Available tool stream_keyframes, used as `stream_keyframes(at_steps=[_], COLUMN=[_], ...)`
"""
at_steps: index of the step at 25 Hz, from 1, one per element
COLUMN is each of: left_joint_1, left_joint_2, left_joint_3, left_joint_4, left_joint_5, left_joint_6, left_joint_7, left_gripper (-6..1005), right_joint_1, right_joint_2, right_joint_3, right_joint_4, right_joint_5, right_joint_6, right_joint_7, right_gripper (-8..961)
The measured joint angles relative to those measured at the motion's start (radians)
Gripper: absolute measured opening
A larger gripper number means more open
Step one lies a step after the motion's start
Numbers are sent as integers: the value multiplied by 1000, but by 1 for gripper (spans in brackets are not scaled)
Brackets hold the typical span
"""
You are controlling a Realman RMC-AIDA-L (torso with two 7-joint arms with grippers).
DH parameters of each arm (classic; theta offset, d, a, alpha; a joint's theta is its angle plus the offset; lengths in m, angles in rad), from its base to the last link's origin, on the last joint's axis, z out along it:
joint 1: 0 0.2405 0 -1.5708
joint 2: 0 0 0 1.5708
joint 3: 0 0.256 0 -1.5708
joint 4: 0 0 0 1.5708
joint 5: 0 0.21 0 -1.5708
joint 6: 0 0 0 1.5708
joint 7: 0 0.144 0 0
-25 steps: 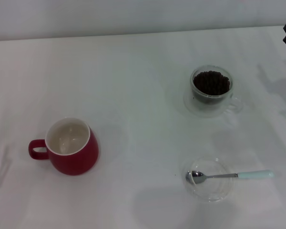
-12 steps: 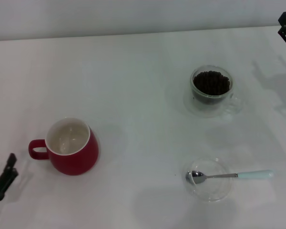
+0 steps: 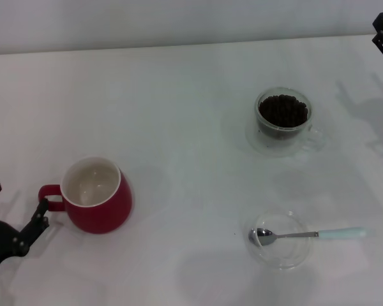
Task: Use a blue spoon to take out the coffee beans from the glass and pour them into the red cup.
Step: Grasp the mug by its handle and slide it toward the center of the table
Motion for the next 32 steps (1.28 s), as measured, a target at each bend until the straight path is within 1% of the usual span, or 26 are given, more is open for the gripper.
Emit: stream_keyframes(at_steps=[6, 14, 20, 23, 27, 32], left_joint_1=[-29, -50, -55, -56, -54, -50], left_joint_2=[0, -2, -2, -3, -4, -5], left_joint_3=[1, -2, 2, 0, -3, -2], left_joint_4=[0, 5, 13, 16, 33, 52], left_joint_5=[2, 0, 12, 10, 7, 6], left_joint_6=[-31, -65, -77, -77, -78, -94], left_joint_7=[0, 0, 0, 0, 9, 86], left_gripper=[875, 876, 831, 622, 546, 451], right_joint_1=[0, 7, 11, 11, 11, 11], right_joint_2=[-1, -3, -3, -2, -1, 1], right_joint_3=[4, 6, 6, 4, 3, 0], right_joint_4=[0, -2, -2, -2, -2, -2], right_joint_5=[0, 3, 2, 2, 1, 1], right_joint_6=[-12, -18, -18, -20, -25, -28], right_joint_7=[0, 0, 0, 0, 0, 0], right_gripper=[872, 872, 872, 872, 871, 871])
